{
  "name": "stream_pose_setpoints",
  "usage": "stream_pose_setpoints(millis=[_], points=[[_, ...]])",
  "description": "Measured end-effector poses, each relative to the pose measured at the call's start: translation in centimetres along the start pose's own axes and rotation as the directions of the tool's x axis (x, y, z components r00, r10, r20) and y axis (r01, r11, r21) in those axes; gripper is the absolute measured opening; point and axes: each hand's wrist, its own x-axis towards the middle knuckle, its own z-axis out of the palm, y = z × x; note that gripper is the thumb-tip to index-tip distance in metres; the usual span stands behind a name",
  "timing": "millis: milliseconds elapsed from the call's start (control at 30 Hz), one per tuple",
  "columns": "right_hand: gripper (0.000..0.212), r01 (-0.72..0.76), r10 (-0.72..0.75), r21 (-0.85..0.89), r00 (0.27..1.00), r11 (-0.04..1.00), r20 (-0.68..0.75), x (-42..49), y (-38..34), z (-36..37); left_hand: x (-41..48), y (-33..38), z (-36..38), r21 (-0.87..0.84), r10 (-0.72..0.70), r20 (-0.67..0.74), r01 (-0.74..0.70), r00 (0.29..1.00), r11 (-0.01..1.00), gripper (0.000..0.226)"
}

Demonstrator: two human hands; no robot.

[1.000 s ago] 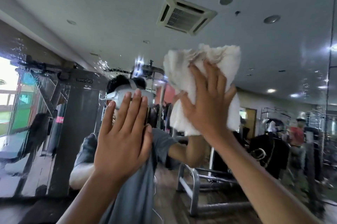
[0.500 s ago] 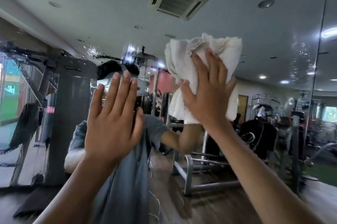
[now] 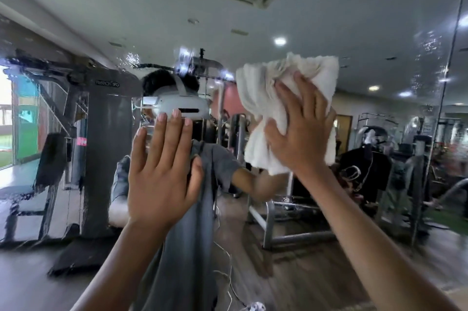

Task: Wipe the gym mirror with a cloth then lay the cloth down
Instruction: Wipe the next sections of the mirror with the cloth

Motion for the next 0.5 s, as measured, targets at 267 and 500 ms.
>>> stream_pose_setpoints(millis=[267,500], points=[[0.068,0.294,-0.292,-0.008,0.953,0.956,0.074,-8.0,-4.4,0.5,-2.0,0.4,0.0,-0.020,-0.035,0.020,0.036,0.999,0.999,0.063],[0.063,-0.026,0.023,0.059,0.999,0.998,0.048,-7.8,-0.5,0.0,-3.6,1.1,0.2,0.028,-0.060,0.006,0.060,0.998,0.998,0.064]])
